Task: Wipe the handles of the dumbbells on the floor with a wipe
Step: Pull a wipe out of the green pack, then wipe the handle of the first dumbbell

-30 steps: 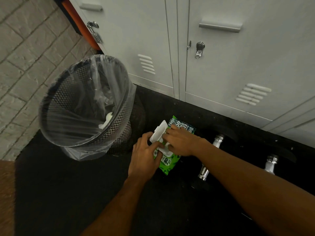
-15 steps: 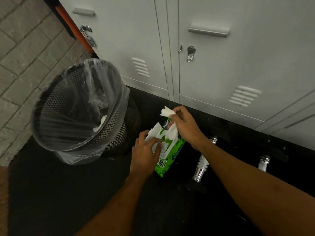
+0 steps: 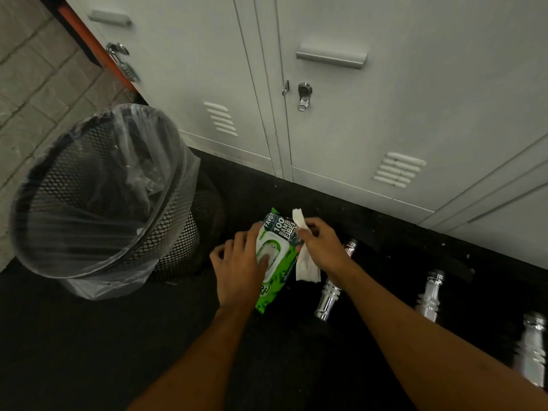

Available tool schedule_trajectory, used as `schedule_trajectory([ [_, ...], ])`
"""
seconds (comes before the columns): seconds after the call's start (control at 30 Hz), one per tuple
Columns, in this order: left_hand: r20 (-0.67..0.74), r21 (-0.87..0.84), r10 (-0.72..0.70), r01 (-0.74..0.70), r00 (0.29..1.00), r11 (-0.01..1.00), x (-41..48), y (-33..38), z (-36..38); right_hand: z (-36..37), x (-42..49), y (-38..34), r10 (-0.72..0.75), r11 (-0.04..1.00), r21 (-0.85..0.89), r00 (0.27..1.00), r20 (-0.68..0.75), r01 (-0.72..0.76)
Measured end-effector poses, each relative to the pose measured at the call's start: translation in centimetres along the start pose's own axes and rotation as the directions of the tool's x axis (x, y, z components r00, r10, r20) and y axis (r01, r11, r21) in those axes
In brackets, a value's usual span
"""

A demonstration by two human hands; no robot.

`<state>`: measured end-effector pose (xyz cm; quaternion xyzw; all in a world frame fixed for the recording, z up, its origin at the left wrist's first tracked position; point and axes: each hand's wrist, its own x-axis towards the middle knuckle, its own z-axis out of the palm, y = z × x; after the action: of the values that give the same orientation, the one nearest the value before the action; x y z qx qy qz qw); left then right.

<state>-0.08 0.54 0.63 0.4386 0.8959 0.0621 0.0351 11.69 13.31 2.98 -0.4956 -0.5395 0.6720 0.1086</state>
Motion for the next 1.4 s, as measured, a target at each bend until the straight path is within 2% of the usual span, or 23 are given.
schedule_trajectory([
  [0.1, -0.09, 0.037, 0.103, -0.1, 0.991, 0.994, -1.0, 0.2, 0.3, 0.3, -0.2, 0.7, 0.012, 1.0, -0.028, 1.0, -0.004, -0.012],
  [0.2, -0.108, 0.025, 0.182, -0.181, 0.977, 0.983, -1.9, 0.0, 0.7, 0.5, -0.4, 0.8, -0.003, 0.999, -0.033, 1.0, -0.027, 0.002],
  [0.33, -0.017, 0.054, 0.181, -0.18, 0.983, 0.982, -2.7, 0.2, 0.7, 0.2, -0.4, 1.2, -0.001, 0.995, -0.103, 0.997, -0.077, -0.007],
  [0.47, 0.087, 0.132, 0.157, -0.168, 0.984, 0.977, -2.8, 1.3, -0.2, -0.2, -0.9, 1.1, -0.034, 0.995, -0.099, 0.992, -0.118, 0.022],
  [0.5, 0.087, 0.105, 0.137, -0.146, 0.987, 0.984, -2.6, 1.8, -0.7, -0.2, -1.1, 1.1, -0.049, 0.996, -0.085, 0.99, -0.129, 0.038],
  [0.53, 0.077, 0.003, 0.114, -0.115, 0.99, 0.993, -2.2, 2.5, -1.1, -0.2, -1.3, 1.0, -0.062, 0.996, -0.066, 0.988, -0.142, 0.053],
  [0.57, 0.078, -0.186, 0.081, -0.065, 0.994, 0.98, -1.8, 3.3, -1.7, -0.2, -1.6, 1.0, -0.071, 0.997, -0.044, 0.986, -0.153, 0.065],
  [0.6, 0.104, -0.414, 0.041, 0.006, 0.994, 0.91, -1.6, 4.1, -2.3, -0.2, -2.0, 0.9, -0.074, 0.997, -0.019, 0.985, -0.159, 0.072],
  [0.63, 0.14, -0.598, 0.005, 0.081, 0.99, 0.798, -1.5, 5.0, -2.8, -0.3, -2.3, 0.8, -0.075, 0.997, 0.011, 0.983, -0.168, 0.078],
  [0.7, 0.22, -0.756, -0.069, 0.215, 0.973, 0.618, -1.4, 6.6, -3.9, -0.7, -2.9, 0.7, -0.062, 0.996, 0.058, 0.979, -0.195, 0.075],
  [0.8, 0.349, -0.803, -0.112, 0.359, 0.93, 0.476, -1.3, 7.7, -4.9, -1.9, -4.0, 0.2, 0.003, 0.988, 0.152, 0.978, -0.207, 0.029],
  [0.9, 0.353, -0.804, -0.083, 0.347, 0.932, 0.483, -1.1, 7.8, -5.2, -3.1, -5.3, -0.6, -0.002, 0.978, 0.205, 0.978, -0.208, 0.045],
  [0.97, 0.354, -0.825, -0.069, 0.346, 0.933, 0.446, -1.1, 7.9, -5.5, -3.5, -6.1, -1.2, -0.038, 0.977, 0.199, 0.977, -0.208, 0.081],
  [1.03, 0.397, -0.867, -0.047, 0.391, 0.917, 0.308, -1.1, 8.5, -6.2, -3.7, -6.8, -1.7, -0.091, 0.977, 0.167, 0.972, -0.214, 0.128],
  [1.13, 0.49, -0.872, 0.013, 0.49, 0.872, 0.015, -1.1, 9.4, -7.7, -3.8, -7.8, -2.3, -0.132, 0.983, 0.107, 0.976, -0.17, 0.151],
  [1.2, 0.507, -0.857, 0.029, 0.507, 0.862, -0.094, -1.1, 9.5, -8.5, -3.8, -8.5, -2.6, -0.148, 0.982, 0.099, 0.981, -0.122, 0.161],
  [1.27, 0.495, -0.86, 0.017, 0.493, 0.869, -0.134, -1.1, 9.3, -8.7, -3.7, -8.7, -2.6, -0.168, 0.979, 0.092, 0.978, -0.123, 0.179],
  [1.4, 0.452, -0.887, -0.009, 0.448, 0.892, -0.111, -1.5, 8.7, -8.9, -3.4, -9.2, -2.6, -0.173, 0.979, 0.078, 0.972, -0.161, 0.188],
])
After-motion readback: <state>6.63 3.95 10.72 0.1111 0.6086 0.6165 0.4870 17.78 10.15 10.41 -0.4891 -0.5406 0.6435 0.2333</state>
